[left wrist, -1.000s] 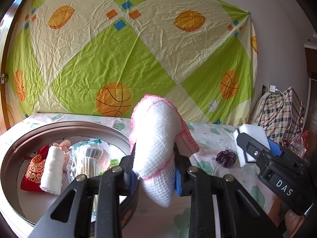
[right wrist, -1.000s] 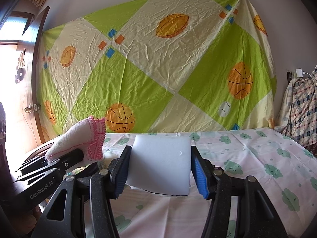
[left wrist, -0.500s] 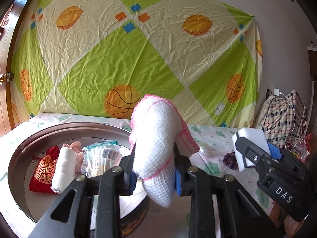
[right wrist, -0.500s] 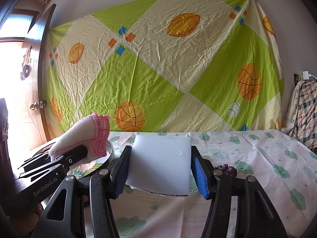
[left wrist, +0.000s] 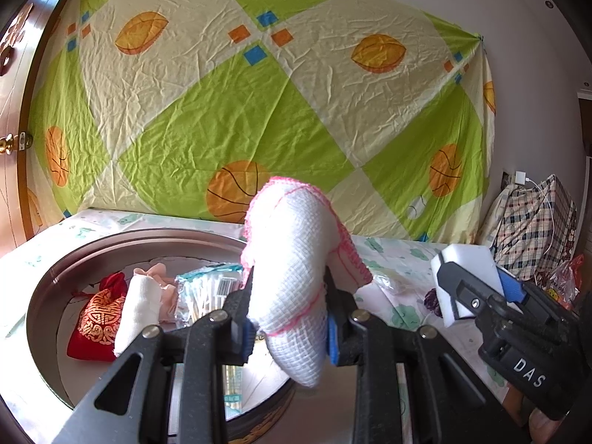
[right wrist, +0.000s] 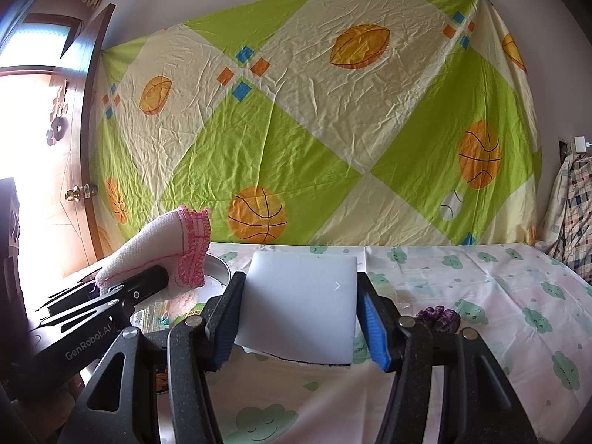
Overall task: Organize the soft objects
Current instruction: 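Bring the held gauze towel and sponge over the tin's opening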
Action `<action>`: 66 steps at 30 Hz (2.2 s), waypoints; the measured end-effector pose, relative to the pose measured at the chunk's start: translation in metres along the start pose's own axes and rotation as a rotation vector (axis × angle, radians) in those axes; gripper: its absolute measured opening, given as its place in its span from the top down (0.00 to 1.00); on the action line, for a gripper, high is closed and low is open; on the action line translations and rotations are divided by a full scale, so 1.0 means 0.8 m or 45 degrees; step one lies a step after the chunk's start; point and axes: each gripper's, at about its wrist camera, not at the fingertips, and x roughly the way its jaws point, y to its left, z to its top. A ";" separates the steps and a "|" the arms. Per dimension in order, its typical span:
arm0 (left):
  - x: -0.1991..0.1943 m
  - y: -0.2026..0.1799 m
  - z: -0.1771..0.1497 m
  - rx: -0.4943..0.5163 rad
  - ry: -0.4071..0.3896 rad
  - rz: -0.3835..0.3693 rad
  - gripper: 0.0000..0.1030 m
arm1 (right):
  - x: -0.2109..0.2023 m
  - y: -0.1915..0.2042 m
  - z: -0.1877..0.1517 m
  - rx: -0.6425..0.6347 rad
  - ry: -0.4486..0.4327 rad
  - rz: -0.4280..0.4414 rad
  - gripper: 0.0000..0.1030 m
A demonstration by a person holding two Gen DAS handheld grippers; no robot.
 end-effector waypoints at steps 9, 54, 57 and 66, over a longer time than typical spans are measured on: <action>-0.007 0.011 0.000 -0.012 -0.016 0.015 0.73 | 0.004 0.014 0.000 -0.011 0.010 0.030 0.42; -0.025 0.076 0.005 -0.076 -0.018 0.109 0.73 | 0.037 0.068 0.005 -0.070 0.058 0.181 0.42; -0.023 0.082 0.005 -0.079 -0.009 0.123 0.73 | 0.041 0.073 0.008 -0.079 0.062 0.195 0.42; -0.020 0.099 0.011 -0.084 0.027 0.153 0.73 | 0.061 0.087 0.028 -0.074 0.101 0.266 0.42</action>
